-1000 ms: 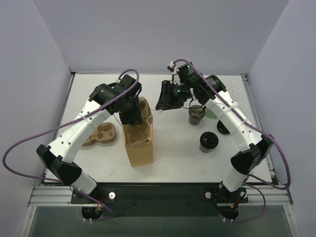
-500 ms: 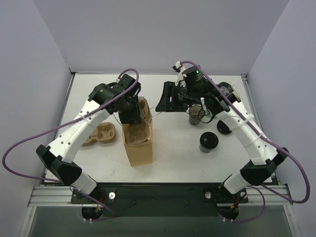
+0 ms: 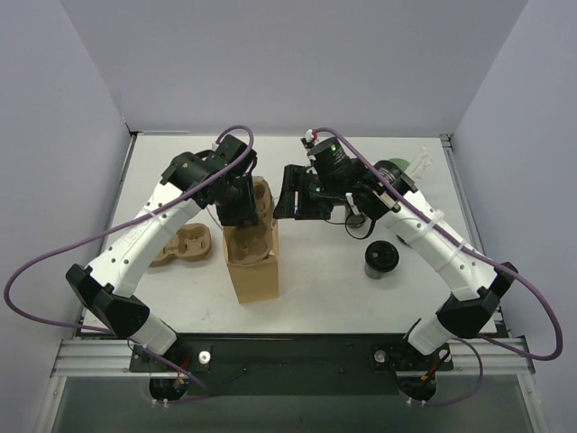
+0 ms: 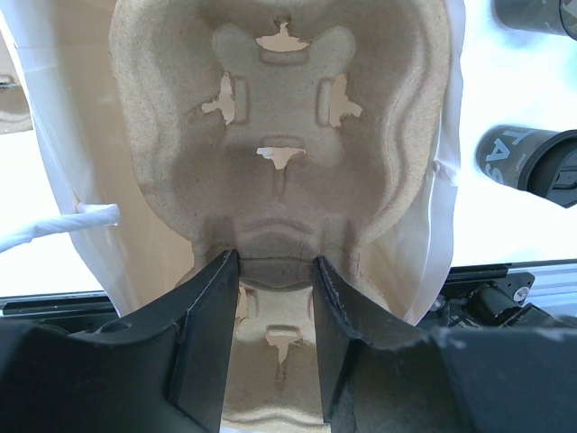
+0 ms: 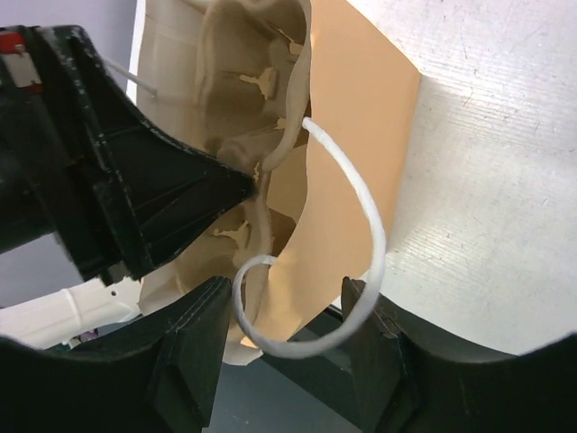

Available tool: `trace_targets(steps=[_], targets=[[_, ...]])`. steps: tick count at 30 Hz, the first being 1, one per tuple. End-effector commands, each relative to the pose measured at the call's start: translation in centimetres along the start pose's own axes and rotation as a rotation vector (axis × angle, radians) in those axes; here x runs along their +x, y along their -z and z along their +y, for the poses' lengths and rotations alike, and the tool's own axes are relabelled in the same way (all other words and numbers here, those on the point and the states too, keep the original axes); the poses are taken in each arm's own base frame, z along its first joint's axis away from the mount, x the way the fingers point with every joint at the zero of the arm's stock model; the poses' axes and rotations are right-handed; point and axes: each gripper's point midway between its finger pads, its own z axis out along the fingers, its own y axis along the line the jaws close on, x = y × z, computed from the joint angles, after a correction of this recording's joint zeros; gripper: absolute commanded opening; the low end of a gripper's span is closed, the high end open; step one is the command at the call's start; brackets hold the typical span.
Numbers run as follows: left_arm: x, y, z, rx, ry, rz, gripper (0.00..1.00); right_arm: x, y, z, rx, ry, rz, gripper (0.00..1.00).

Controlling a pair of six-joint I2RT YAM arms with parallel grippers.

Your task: Pack the takeout coffee

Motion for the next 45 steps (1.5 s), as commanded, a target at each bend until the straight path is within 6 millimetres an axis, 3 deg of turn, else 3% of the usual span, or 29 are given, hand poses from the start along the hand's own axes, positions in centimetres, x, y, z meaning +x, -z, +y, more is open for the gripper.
trace_targets(steps=[1,5,9,17,45], targets=[[3.2,2.2,4.3,-0.145,-0.041,0.127,0.10,0.2,-1.5,-0.6,0.057,-0.005,0.007,0.50],[3.0,2.3,4.4,-0.143,-0.042,0.124,0.10,-0.5,-1.8,-1.2,0.075,0.025,-0.007,0.37],[2.7,2.5,4.4,-0.137,-0.038,0.116,0.10,-0.9,-1.4,-2.2,0.092,0.037,-0.020,0.00],[2.5,2.3,5.1,-0.151,-0.038,0.118,0.10,-0.5,-1.1,-3.8,0.123,0.066,-0.019,0.00],[0.9,2.3,5.7,-0.145,-0.007,0.105,0.10,0.4,-0.6,-4.2,0.099,0.137,0.008,0.00]])
